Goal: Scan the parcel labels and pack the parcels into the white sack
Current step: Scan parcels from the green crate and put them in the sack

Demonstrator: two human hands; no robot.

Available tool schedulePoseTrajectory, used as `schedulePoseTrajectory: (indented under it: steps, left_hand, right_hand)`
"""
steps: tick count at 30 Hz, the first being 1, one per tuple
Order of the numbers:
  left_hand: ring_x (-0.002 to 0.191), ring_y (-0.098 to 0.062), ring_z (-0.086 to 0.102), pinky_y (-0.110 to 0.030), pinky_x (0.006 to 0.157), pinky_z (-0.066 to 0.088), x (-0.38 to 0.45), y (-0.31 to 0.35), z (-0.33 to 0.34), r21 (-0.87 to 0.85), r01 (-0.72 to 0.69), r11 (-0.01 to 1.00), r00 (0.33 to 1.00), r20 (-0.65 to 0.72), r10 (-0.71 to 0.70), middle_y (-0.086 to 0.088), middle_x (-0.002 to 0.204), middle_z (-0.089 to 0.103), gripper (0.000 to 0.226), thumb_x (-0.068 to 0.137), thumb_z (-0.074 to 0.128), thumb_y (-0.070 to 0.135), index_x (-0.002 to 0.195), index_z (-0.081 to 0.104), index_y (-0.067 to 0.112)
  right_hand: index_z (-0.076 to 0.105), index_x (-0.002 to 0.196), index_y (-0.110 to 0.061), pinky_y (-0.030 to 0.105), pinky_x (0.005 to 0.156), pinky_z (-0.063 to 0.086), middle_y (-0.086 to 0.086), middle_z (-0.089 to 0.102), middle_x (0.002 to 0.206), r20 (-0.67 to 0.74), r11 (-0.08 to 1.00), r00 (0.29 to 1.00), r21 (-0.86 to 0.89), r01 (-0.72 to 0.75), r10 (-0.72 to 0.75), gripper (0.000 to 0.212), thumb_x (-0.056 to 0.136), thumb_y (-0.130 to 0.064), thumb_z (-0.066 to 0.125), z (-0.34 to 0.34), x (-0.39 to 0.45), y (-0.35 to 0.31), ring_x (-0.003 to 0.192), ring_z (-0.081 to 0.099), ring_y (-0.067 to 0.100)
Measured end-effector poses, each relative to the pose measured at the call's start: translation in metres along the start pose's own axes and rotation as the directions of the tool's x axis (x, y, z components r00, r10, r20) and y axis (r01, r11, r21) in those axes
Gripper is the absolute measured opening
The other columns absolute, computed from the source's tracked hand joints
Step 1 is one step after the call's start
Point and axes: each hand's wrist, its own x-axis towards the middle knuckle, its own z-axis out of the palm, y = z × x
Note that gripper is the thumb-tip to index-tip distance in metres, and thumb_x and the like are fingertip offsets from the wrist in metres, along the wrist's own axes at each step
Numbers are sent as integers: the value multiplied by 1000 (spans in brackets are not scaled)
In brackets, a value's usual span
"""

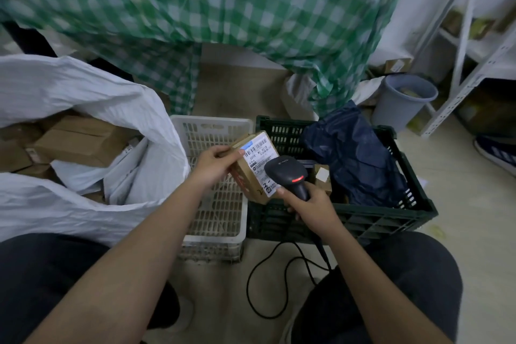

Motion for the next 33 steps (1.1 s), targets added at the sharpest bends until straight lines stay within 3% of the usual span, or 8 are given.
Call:
schedulePoseTrajectory:
  steps: [5, 8, 15, 25, 27, 30, 33]
  left_hand:
    - [96, -11, 65, -19, 71, 51, -4, 2, -3, -7, -45, 999, 999, 16, 45, -3, 115, 67, 47, 84, 73, 31, 124, 61, 11]
    - [104, -17, 64, -22, 77, 52, -6, 2, -4, -58, -38, 998, 999, 26, 39, -5, 116, 67, 44, 85, 71, 28, 124, 62, 9]
    - [108, -18, 62, -29, 89, 51, -7, 6, -7, -34, -69, 997, 997, 37, 71, -3, 118, 65, 48, 86, 69, 33, 127, 59, 11]
    - [102, -14, 63, -24, 83, 52, -14, 12, -3, -67, -88, 994, 995, 39, 91, 0, 111, 67, 46, 87, 68, 30, 128, 59, 10]
    - [99, -11, 64, -24, 82, 52, -17, 15, -3, -60, -115, 992, 992, 40, 117, 1, 109, 67, 47, 87, 68, 32, 128, 59, 11]
    - [101, -14, 65, -31, 88, 54, -25, 27, -4, -70, -174, 982, 984, 25, 176, -1, 115, 66, 51, 83, 71, 38, 127, 60, 15]
    - [104, -16, 66, -37, 93, 53, -36, 48, -14, -144, -245, 959, 969, -18, 245, -2, 118, 66, 39, 78, 75, 43, 112, 65, 27]
  right_hand:
    - [63, 94, -21, 19, 56, 47, 1, 68, 77, 39, 996, 995, -27, 90, -89, 13, 90, -33, 66, -2, -14, -4, 62, 61, 1]
    - [61, 91, -22, 13, 55, 44, -1, 66, 75, 48, 991, 991, -40, 126, -124, 8, 92, -30, 63, 0, -17, -9, 58, 59, -2]
    - [60, 90, -21, 15, 56, 45, 3, 67, 75, 80, 988, 990, -96, 121, -114, 14, 93, -35, 61, 0, -16, -11, 57, 59, -1]
    - [59, 90, -24, 15, 56, 46, 0, 66, 75, 81, 989, 987, -41, 142, -138, 10, 93, -33, 61, -5, -20, -22, 63, 61, 4]
    - [61, 93, -26, 17, 60, 48, -6, 68, 77, 42, 984, 983, -20, 180, -179, 7, 91, -32, 63, -6, -20, -23, 72, 65, 6]
    - [62, 97, -29, 8, 67, 46, -17, 68, 82, -133, 966, 957, -13, 258, -257, 9, 89, -30, 66, -10, -23, -30, 79, 63, -9]
    - [63, 100, -21, 9, 65, 45, -14, 67, 87, -245, 957, 928, 12, 291, -279, 21, 88, -38, 63, -10, -18, -47, 78, 62, -4]
